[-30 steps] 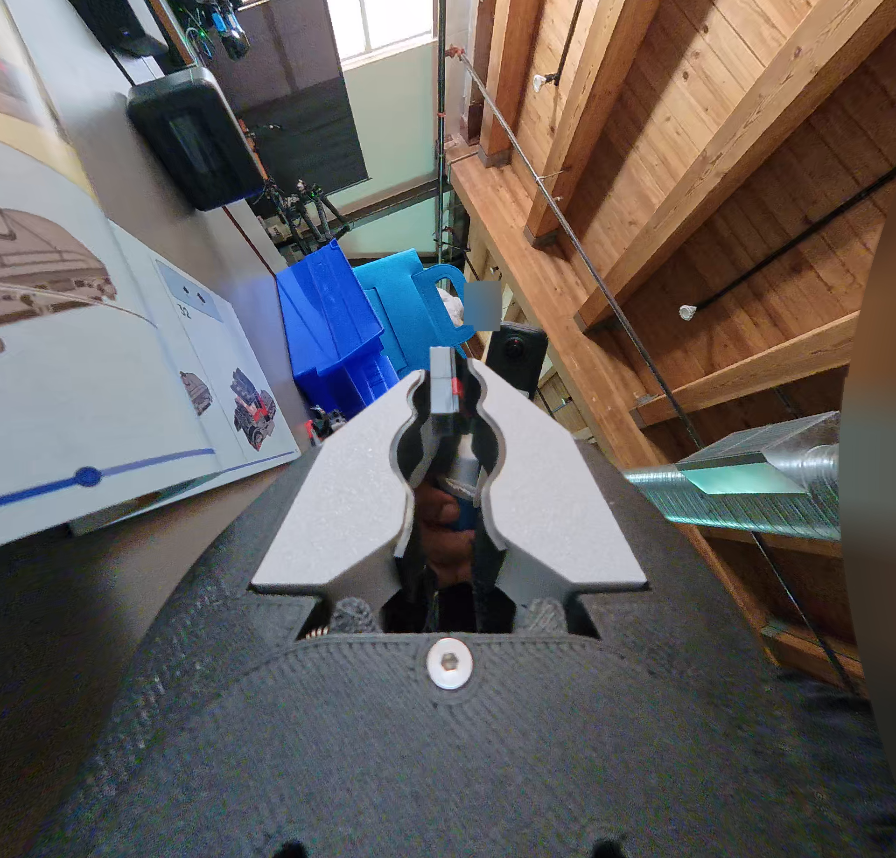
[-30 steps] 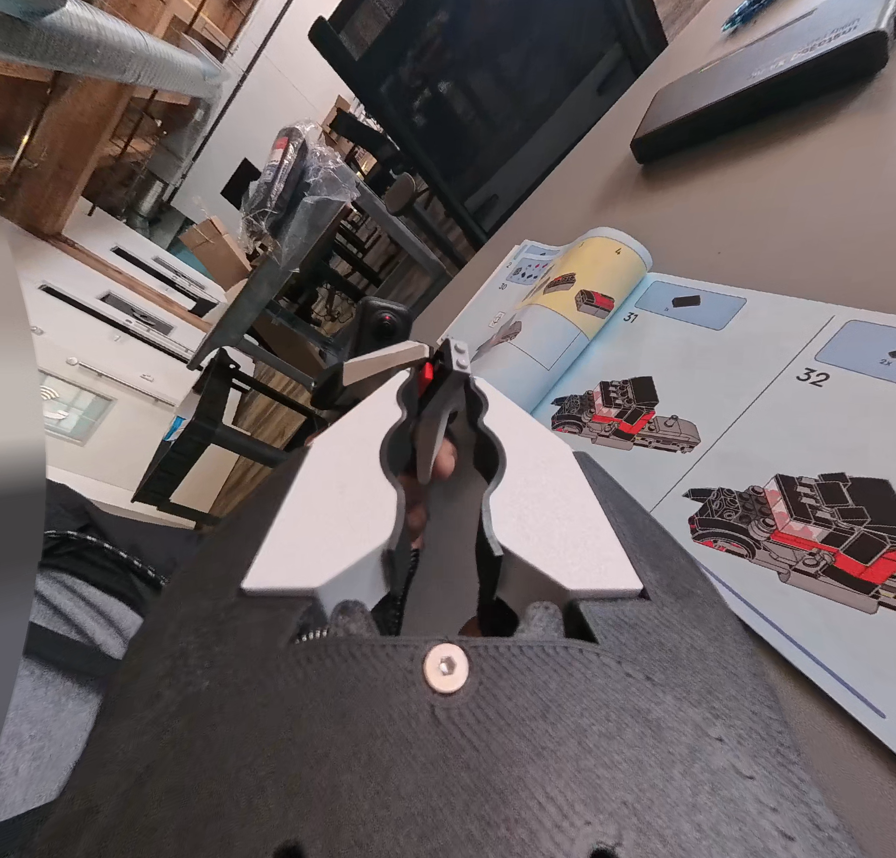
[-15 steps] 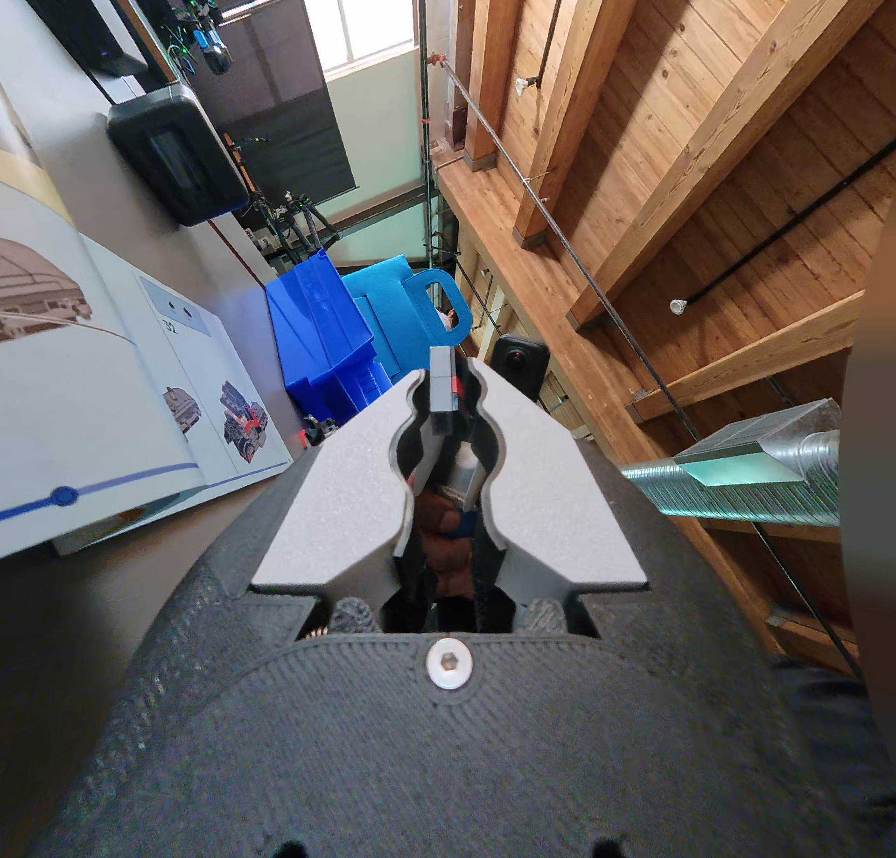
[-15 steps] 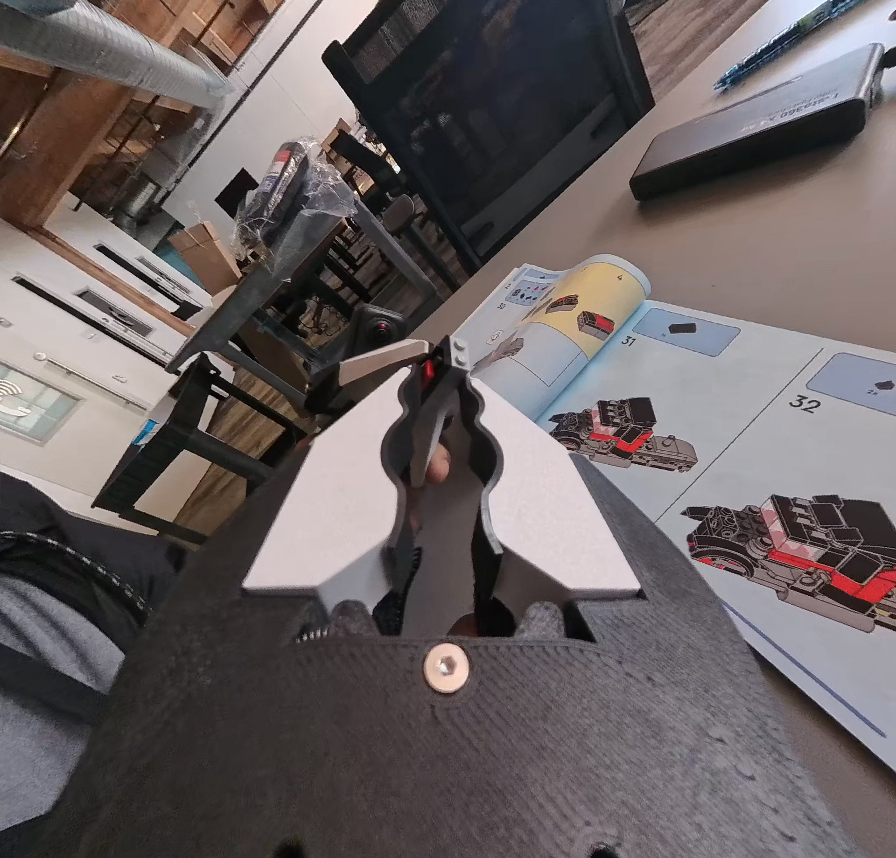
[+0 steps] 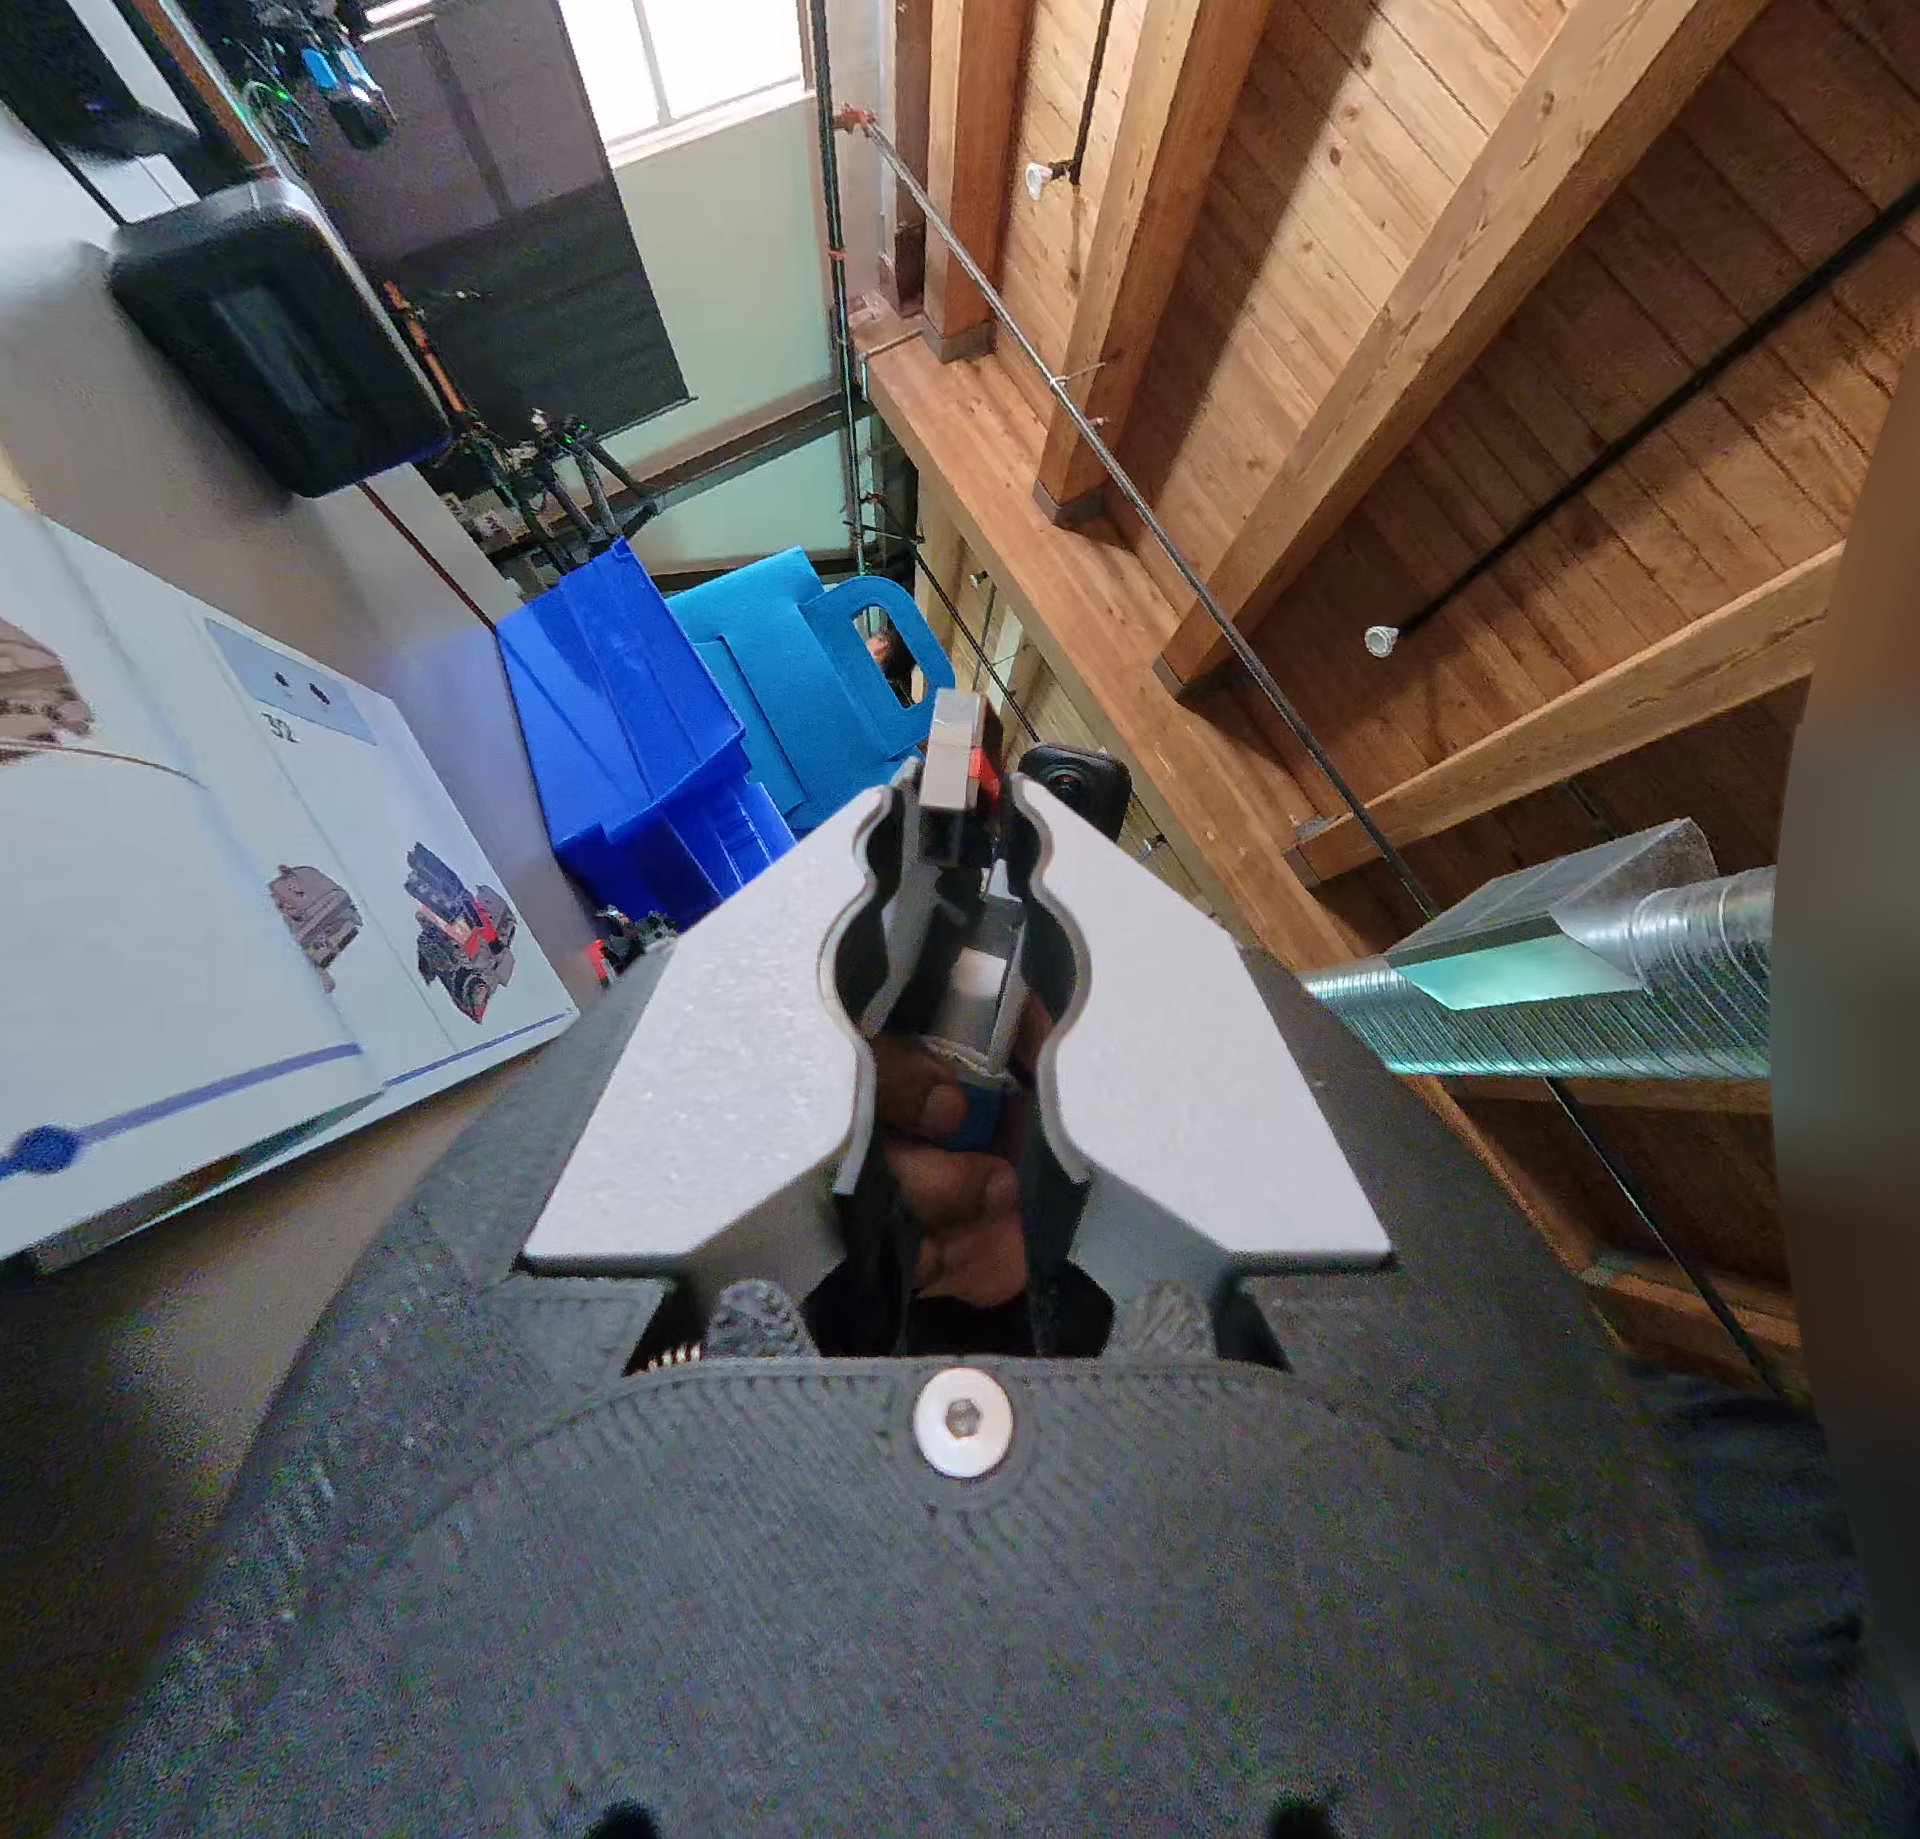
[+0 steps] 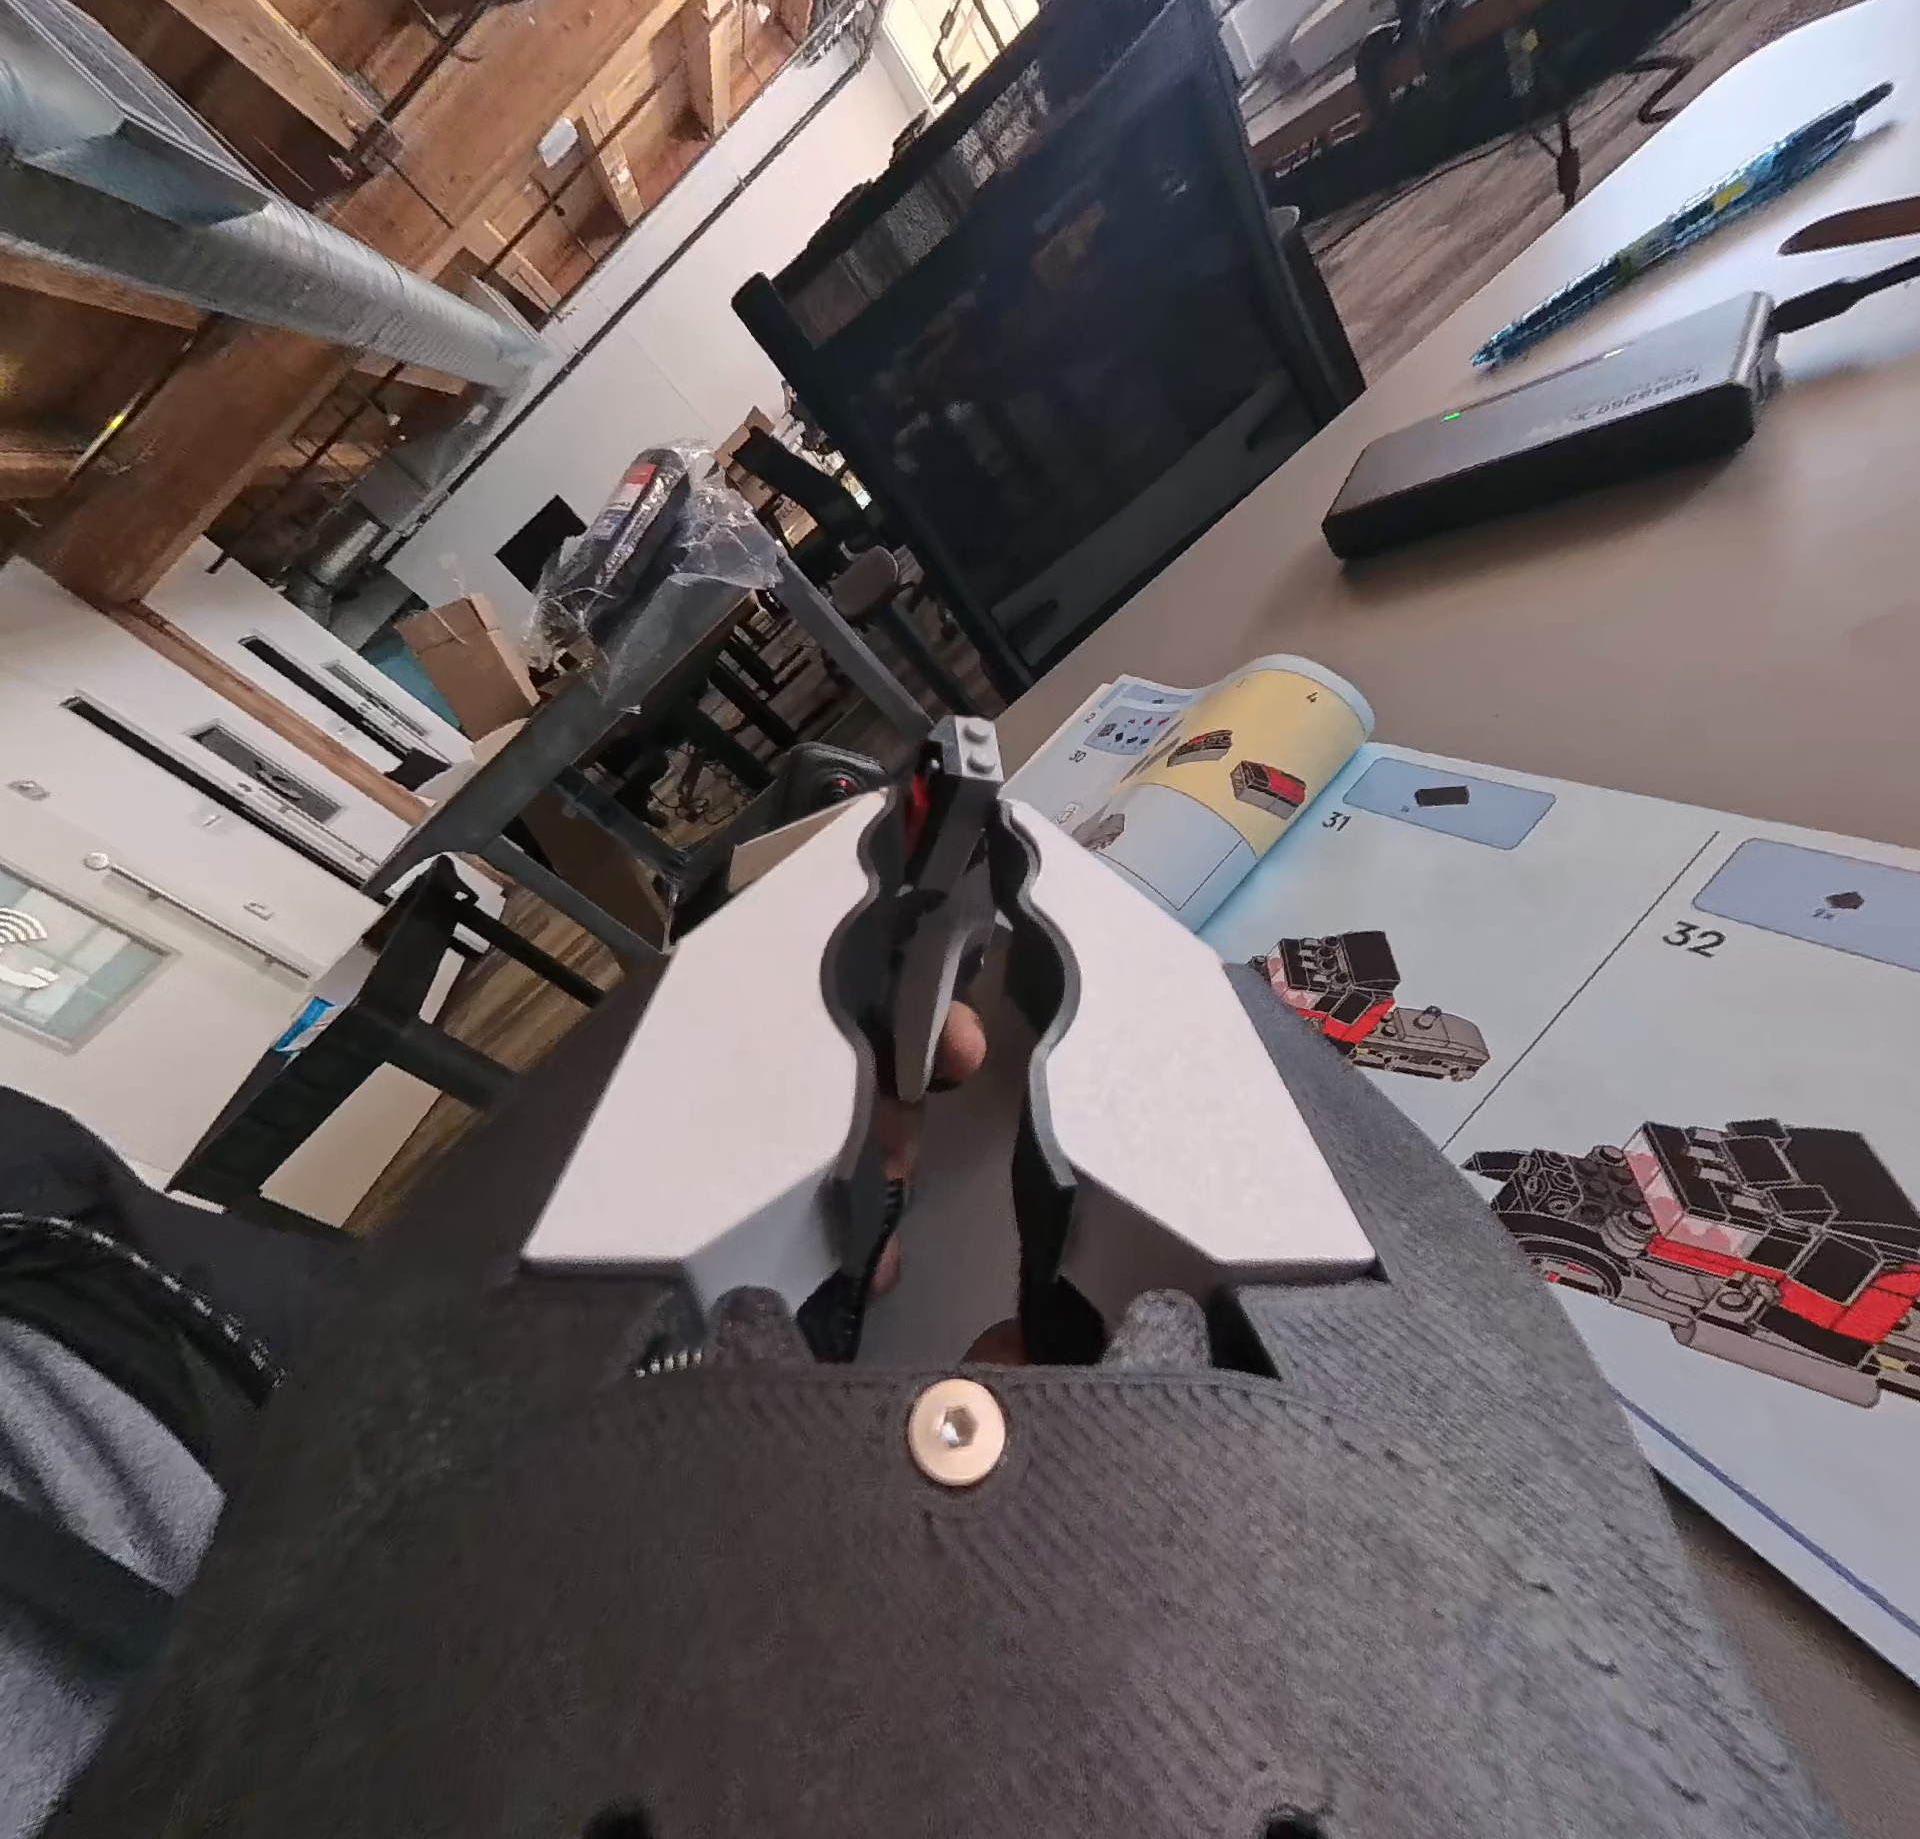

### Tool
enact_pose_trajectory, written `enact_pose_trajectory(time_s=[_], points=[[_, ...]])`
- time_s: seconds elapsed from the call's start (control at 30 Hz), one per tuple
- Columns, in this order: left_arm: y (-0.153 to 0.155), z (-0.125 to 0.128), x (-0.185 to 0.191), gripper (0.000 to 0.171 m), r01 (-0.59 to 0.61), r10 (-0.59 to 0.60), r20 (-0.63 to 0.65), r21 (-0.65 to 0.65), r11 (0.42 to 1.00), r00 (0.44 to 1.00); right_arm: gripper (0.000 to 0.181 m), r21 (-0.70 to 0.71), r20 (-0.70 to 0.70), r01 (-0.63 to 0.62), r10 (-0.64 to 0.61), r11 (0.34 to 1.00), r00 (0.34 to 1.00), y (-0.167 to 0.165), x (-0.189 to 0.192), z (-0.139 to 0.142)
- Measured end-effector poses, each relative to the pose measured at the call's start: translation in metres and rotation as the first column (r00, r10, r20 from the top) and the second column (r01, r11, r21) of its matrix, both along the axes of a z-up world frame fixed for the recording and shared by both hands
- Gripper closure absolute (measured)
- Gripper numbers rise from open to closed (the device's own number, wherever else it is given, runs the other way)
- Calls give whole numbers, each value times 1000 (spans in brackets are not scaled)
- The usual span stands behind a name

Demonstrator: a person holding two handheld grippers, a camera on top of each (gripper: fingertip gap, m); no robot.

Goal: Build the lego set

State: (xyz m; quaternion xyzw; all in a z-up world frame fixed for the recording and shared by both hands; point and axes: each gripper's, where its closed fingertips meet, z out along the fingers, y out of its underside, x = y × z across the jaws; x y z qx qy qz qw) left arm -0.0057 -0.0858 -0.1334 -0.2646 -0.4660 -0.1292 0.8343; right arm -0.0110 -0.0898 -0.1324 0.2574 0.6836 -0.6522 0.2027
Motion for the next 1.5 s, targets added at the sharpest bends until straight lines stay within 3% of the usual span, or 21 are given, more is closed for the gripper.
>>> enact_pose_trajectory(time_s=[0.47, 0.57, 1.0, 1.13, 1.27, 1.5], points=[[7, 9, 7, 156, 15, -17, -78, -20, 1000, 997, 158, -135, 67, -35, 44, 990, 997, 2, 3, 15], [11, 10, 9, 156, 15, -21, -95, -55, 998, 995, 165, -115, 49, -54, 60, 992, 997, 0, 7, 13], [10, 13, 10, 156, 0, -8, -124, -64, 998, 992, 165, -93, -27, -35, 33, 995, 999, -1, 9, 16], [8, 15, 11, 156, -24, 12, -144, -82, 996, 990, 155, -132, -5, -42, 42, 990, 999, 1, 10, 22], [10, 17, 13, 156, -38, 18, -166, -118, 992, 986, 166, -101, -33, -51, 48, 994, 998, -1, 14, 19], [10, 19, 14, 156, -42, 19, -185, -120, 992, 983, 165, -96, -76, -53, 45, 994, 996, 0, 16, 21]])
